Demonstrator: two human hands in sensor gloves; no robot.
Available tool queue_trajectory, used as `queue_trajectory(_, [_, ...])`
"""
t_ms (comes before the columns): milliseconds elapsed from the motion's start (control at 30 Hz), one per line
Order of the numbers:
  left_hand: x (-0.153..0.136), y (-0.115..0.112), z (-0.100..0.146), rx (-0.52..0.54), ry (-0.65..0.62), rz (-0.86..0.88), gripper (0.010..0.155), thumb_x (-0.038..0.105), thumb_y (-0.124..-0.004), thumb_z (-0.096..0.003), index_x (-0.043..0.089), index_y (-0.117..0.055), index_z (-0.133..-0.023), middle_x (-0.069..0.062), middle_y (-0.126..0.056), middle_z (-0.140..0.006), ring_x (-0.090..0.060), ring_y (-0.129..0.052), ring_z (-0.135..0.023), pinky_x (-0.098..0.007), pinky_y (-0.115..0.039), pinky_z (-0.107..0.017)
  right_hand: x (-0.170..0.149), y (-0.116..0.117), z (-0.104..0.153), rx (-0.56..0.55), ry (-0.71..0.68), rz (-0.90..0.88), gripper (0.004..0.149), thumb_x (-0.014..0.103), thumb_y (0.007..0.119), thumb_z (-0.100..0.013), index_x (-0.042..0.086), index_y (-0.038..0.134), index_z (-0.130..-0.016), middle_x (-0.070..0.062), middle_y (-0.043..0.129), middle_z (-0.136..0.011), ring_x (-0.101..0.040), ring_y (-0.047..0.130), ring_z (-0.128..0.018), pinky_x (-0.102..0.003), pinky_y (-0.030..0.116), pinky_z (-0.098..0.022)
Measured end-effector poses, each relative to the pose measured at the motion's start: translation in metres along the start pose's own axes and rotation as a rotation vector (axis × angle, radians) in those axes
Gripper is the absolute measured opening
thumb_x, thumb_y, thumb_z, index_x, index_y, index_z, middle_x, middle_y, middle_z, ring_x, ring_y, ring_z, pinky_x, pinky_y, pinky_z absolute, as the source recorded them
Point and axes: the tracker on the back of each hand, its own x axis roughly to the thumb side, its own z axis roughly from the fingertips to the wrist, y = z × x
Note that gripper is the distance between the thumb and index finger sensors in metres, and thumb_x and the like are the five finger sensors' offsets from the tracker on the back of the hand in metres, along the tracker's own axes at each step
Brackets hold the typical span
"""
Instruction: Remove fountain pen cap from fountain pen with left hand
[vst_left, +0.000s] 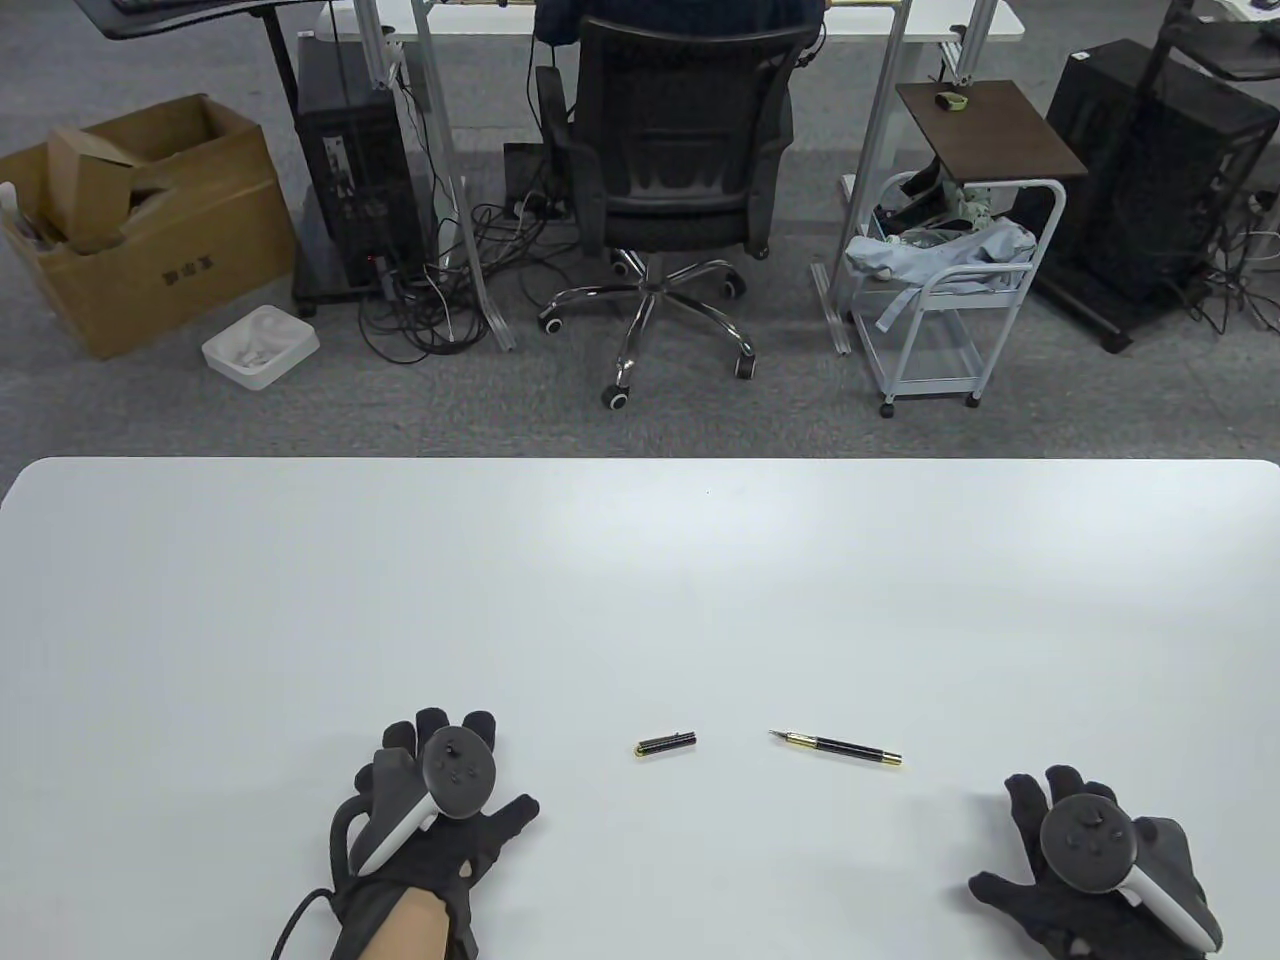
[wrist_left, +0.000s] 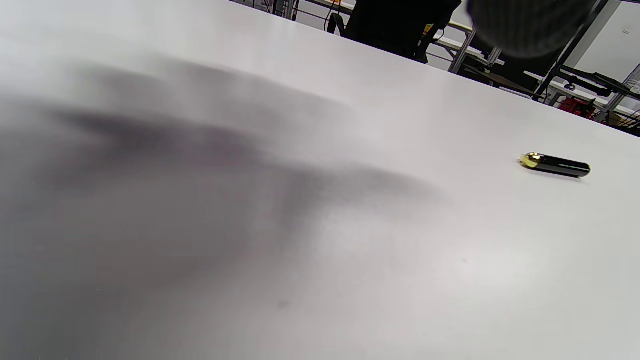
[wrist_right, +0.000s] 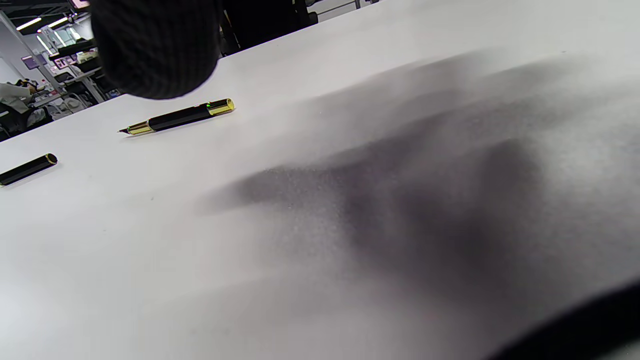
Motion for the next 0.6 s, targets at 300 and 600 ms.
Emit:
queue_trajectory(300, [0.001, 0.0, -0.002, -0.004, -0.021, 0.022, 0.09, 0.062, -0.068, -0.0451, 0.023, -0.023, -0.113, -0.022, -0.013, -0.118, -0.054, -0.009, -0.107, -0.079, -0.019, -0.065, -0.015, -0.003, 0.001, -0.009, 0.051, -0.042, 0.092, 0.053, 0.073, -0.047, 0.019, 0.01, -0.105, -0.021, -0.007, -0.108, -0.054, -0.001, -0.097, -0.077, 0.019, -0.066])
queue_trajectory(600, [-0.006, -0.002, -0.005, -0.023, 0.014, 0.033, 0.09, 0.062, -0.068, -0.0452, 0.023, -0.023, -0.113, -0.023, -0.015, -0.118, -0.055, -0.012, -0.107, -0.079, -0.019, -0.065, -0.015, -0.005, 0.002, -0.021, 0.02, -0.065, 0.092, 0.053, 0.072, -0.047, 0.017, 0.011, -0.105, -0.022, -0.006, -0.108, -0.054, -0.001, -0.097, -0.077, 0.02, -0.066])
